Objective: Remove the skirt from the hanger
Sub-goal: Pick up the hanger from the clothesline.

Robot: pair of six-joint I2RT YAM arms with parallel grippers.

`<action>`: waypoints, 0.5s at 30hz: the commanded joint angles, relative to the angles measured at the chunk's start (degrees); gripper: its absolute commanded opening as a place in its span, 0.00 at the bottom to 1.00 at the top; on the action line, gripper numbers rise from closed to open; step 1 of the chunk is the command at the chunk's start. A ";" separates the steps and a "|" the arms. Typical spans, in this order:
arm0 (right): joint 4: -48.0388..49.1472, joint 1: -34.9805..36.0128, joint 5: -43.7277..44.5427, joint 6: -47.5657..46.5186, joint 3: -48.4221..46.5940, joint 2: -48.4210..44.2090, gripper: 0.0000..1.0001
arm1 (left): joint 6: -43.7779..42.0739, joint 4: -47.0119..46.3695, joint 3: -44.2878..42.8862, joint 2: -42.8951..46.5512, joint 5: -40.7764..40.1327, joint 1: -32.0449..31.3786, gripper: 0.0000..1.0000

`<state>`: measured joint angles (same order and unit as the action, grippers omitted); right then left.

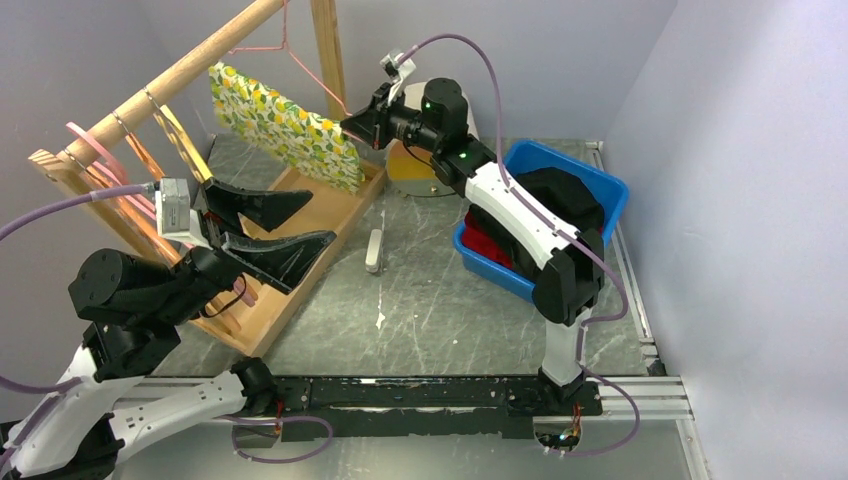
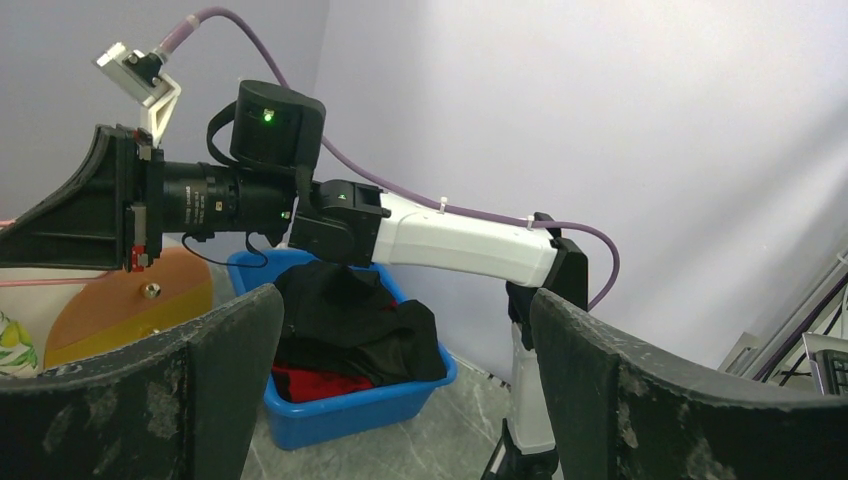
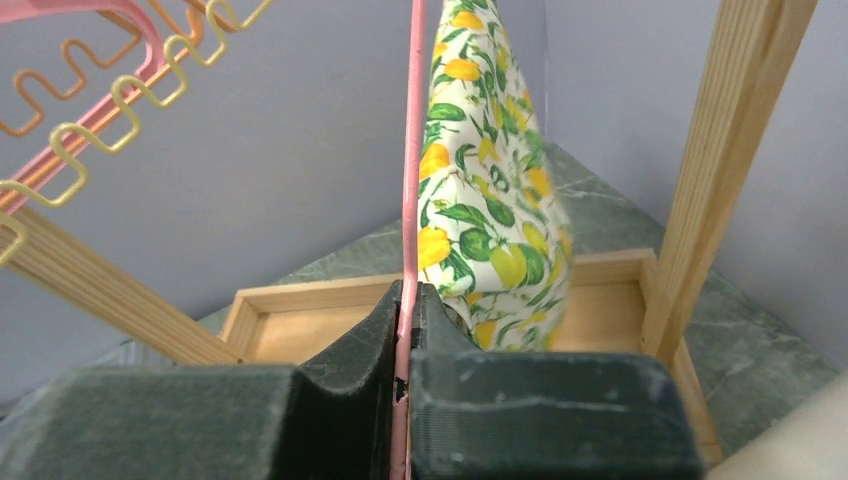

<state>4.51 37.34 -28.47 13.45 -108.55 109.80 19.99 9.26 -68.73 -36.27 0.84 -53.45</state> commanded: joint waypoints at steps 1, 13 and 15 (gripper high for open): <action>6.99 0.80 1.23 4.16 -2.70 -2.44 0.00 | 0.14 -0.63 -1.33 -0.16 0.77 0.00 0.97; 20.29 0.81 3.16 15.42 0.40 -5.75 0.00 | 0.26 -0.31 -1.72 -0.55 0.21 0.01 0.97; 20.92 0.80 3.64 15.72 1.46 -6.55 0.00 | 0.38 -0.19 -1.90 -0.55 0.06 0.00 0.97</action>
<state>16.80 37.89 -26.79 26.41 -107.22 106.87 19.99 9.28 -68.86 -36.32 0.80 -53.45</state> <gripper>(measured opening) 0.033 0.969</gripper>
